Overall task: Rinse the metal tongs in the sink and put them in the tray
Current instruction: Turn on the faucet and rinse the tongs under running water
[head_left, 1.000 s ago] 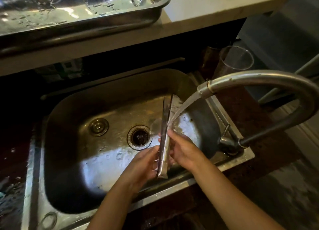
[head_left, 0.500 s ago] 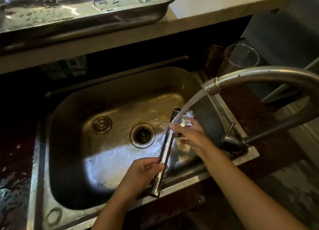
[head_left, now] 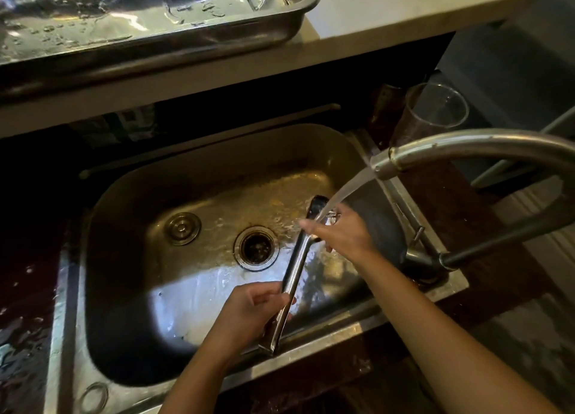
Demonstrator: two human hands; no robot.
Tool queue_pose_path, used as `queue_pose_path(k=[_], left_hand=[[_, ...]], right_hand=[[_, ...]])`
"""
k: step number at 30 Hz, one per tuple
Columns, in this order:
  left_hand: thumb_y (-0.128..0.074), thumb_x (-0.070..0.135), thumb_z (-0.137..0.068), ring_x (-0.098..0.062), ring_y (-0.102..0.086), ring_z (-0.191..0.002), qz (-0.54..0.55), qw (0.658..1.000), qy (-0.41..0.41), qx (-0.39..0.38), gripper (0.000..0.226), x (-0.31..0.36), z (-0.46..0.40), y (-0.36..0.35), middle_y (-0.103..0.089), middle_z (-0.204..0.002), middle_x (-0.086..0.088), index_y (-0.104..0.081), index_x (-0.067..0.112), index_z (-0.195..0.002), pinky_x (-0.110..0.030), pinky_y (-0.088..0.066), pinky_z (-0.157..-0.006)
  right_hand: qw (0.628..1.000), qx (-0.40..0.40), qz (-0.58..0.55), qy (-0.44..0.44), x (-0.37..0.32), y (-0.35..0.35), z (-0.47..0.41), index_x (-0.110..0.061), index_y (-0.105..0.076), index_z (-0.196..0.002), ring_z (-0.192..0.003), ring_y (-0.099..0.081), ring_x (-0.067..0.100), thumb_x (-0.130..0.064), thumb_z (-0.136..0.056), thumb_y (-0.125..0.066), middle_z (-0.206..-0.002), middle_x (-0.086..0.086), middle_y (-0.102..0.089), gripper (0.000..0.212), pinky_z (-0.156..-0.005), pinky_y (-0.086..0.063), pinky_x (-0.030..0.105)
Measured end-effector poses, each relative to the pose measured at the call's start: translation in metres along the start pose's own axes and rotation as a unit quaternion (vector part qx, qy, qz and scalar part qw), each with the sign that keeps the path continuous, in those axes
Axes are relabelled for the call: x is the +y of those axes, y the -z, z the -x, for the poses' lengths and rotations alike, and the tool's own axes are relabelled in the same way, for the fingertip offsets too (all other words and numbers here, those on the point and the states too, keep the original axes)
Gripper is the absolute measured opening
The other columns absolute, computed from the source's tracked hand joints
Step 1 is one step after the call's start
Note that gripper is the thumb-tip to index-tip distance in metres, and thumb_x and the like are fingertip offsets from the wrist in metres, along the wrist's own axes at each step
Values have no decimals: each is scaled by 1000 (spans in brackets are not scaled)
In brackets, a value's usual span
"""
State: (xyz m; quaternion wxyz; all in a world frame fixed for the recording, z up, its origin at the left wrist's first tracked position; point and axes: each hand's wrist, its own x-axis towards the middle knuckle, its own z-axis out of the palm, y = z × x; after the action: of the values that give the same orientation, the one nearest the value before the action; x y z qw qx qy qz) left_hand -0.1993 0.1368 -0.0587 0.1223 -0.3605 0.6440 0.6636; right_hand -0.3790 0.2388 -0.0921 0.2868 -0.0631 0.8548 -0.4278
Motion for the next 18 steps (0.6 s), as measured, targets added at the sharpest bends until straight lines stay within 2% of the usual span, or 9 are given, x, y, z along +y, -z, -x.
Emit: queue_pose_path(k=[1,3,5,8,10,11,13,15,18], left_hand=[[-65,11,-82,-23,-74,-73,5,1000,-1,-2,21,1,0,-1,-76,-81,-11,-76,26,-72,-40,-58,-74],[-65,9,-81,-24,-74,-73,10,1000,-2,0,26,0,-1,0,-77,-80,-9,-77,30,-71,-38,-58,-73],[-67,7,-80,-28,-73,-75,14,1000,-5,10,25,-4,-2,2,-76,-80,-12,-77,29,-73,-39,-57,-73],[-69,8,-78,-26,-72,-79,-9,997,-38,62,24,-10,-4,0,-77,-83,-3,-75,30,-87,-36,-56,-76],[-70,12,-77,-12,-68,-77,-93,984,-90,123,31,-15,-6,-3,-74,-88,10,-68,41,-87,-19,-52,-70],[-70,15,-77,-8,-66,-77,-159,967,-126,156,31,-15,-6,-5,-73,-89,12,-67,42,-89,-14,-48,-66],[-72,14,-75,-16,-66,-83,-282,916,-199,206,32,-18,-5,-7,-73,-96,4,-69,28,-104,-19,-45,-68],[-76,8,-70,-26,-68,-87,-368,873,-252,199,39,-20,-4,-9,-74,-99,-6,-68,15,-107,-28,-49,-72],[-83,6,-59,-24,-71,-81,-446,815,-310,201,47,-19,1,-14,-76,-93,-6,-69,12,-104,-30,-57,-63]], right_hand=[[999,15,-30,9,-1,0,-2,-5,-52,-120,-78,-64,16,-48,-70,-72,-106,10,-61,69,-65,-57,36],[995,19,-93,15,-7,3,-5,4,-57,-103,-43,-56,8,-40,-81,-65,-77,11,-58,50,-44,-46,28],[993,13,-116,2,-10,9,-7,-2,-56,-79,-30,-51,10,-45,-89,-51,-62,9,-51,45,-39,-38,24],[987,10,-155,-50,-11,15,-6,-14,-56,-72,-41,-57,14,-51,-93,-31,-66,9,-59,49,-49,-45,26],[985,35,-144,-83,-10,14,-2,-21,-55,-74,-56,-54,14,-53,-92,-32,-80,7,-60,44,-58,-44,30],[984,38,-144,-97,-7,10,2,-23,-54,-75,-58,-53,13,-55,-90,-35,-80,4,-59,40,-56,-45,27],[978,17,-171,-115,-3,-1,12,-21,-57,-88,-59,-60,12,-57,-85,-47,-81,0,-62,37,-50,-50,22],[970,8,-207,-128,0,-7,18,-19,-57,-108,-74,-66,16,-54,-79,-60,-94,1,-65,46,-59,-57,25],[955,22,-248,-162,-1,-10,19,-13,-47,-126,-96,-65,23,-49,-73,-70,-117,7,-62,68,-68,-58,31]])
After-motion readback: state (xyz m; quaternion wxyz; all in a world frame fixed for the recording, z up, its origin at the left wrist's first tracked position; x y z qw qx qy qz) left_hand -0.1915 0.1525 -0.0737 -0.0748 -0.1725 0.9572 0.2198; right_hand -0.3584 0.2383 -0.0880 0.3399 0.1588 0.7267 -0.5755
